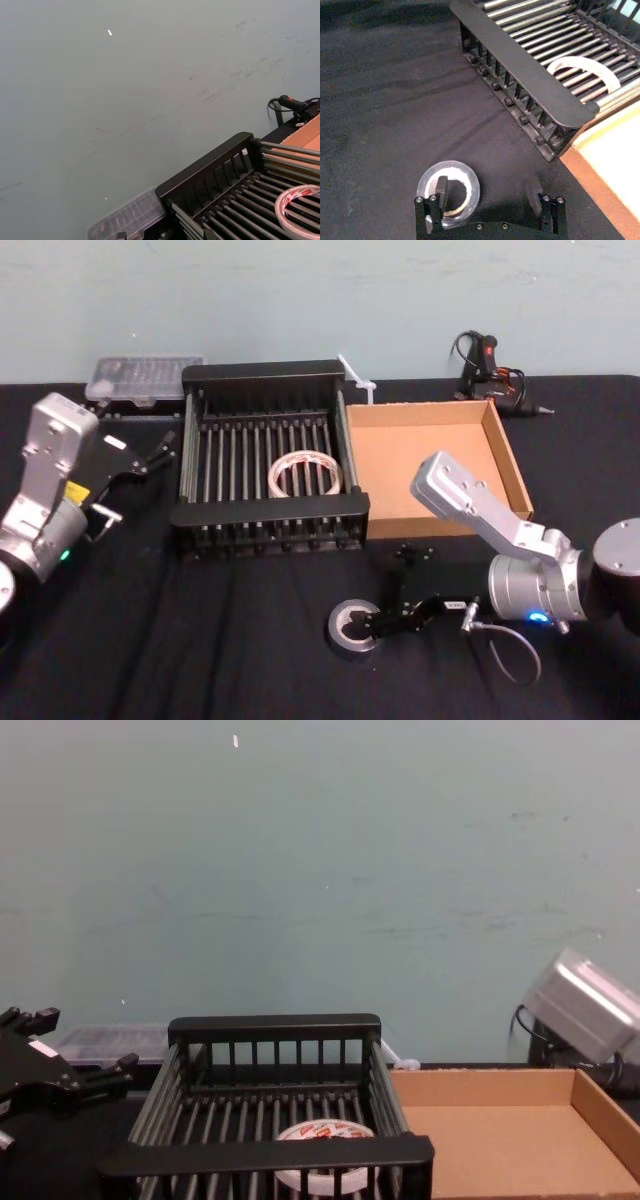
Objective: Pick up the white tape and place it into the black box , Pick up the silver tape and place it into the brown box.
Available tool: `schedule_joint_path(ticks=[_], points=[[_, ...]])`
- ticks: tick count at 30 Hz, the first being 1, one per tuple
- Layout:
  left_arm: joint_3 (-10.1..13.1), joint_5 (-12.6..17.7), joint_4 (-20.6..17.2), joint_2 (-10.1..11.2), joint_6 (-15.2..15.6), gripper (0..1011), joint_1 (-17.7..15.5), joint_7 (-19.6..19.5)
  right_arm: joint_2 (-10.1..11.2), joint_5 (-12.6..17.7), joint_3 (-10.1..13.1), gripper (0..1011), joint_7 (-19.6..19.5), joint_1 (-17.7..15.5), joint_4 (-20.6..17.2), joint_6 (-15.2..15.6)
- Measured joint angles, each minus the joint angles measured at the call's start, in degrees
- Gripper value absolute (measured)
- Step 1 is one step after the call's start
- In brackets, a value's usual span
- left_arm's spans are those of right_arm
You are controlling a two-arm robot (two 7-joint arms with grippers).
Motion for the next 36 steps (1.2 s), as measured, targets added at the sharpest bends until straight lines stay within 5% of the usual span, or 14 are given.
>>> schedule_joint_path(ticks=[36], points=[[0.0,0.0,0.0,0.0,0.0,1001,0.0,0.0,-1.92,-2.11,-1.66,1000,0.3,1.14,2.79,0.3]])
